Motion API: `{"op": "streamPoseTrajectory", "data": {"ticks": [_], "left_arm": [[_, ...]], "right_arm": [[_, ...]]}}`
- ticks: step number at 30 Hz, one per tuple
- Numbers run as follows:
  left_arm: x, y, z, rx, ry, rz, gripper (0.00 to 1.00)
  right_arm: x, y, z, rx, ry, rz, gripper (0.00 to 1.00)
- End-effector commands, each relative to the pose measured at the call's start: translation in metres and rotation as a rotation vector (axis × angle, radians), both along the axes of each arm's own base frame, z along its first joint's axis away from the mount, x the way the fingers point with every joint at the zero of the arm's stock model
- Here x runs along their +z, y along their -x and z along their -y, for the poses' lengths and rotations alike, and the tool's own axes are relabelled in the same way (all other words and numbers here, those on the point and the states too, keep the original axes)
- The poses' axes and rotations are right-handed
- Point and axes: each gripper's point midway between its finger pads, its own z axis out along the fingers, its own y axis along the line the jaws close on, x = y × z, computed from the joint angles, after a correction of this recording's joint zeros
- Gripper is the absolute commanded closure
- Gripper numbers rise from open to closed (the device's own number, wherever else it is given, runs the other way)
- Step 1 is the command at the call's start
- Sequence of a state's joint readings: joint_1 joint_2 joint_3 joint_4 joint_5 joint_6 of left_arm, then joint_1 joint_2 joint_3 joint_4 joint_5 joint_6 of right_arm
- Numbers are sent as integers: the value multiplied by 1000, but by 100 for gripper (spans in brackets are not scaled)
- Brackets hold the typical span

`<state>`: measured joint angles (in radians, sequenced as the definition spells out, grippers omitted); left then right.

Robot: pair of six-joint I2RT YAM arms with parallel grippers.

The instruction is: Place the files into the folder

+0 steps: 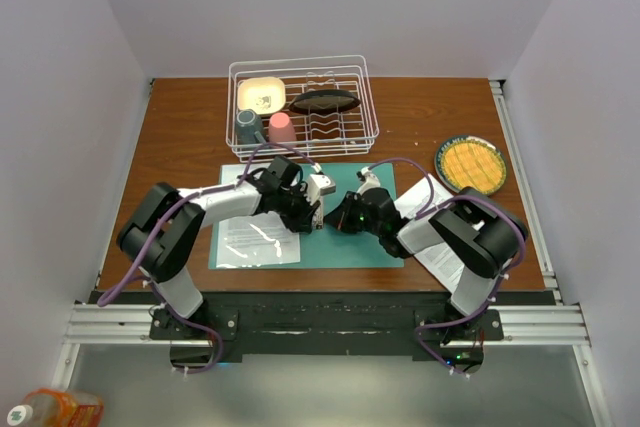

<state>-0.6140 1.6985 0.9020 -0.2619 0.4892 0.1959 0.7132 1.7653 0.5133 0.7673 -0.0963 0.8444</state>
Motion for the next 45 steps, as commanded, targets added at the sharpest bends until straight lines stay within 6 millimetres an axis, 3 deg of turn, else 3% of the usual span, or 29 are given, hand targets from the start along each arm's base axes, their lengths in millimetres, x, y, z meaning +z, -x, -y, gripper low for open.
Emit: {"op": "streamPoseTrajectory", "data": {"ticks": [1, 9, 31, 45], "left_arm": [[24, -17, 15, 18, 63, 71, 87], [39, -19, 20, 18, 100, 85, 89], [20, -30, 23, 45, 65, 68, 92], [-3, -23, 20, 45, -33, 77, 93]], "right_arm": [[-70, 35, 46, -33, 233, -171, 100], [-73, 37, 49, -34, 244, -176, 100], [-76, 45, 47, -23, 237, -187, 100], [-81, 55, 35, 3, 234, -200, 100]]}}
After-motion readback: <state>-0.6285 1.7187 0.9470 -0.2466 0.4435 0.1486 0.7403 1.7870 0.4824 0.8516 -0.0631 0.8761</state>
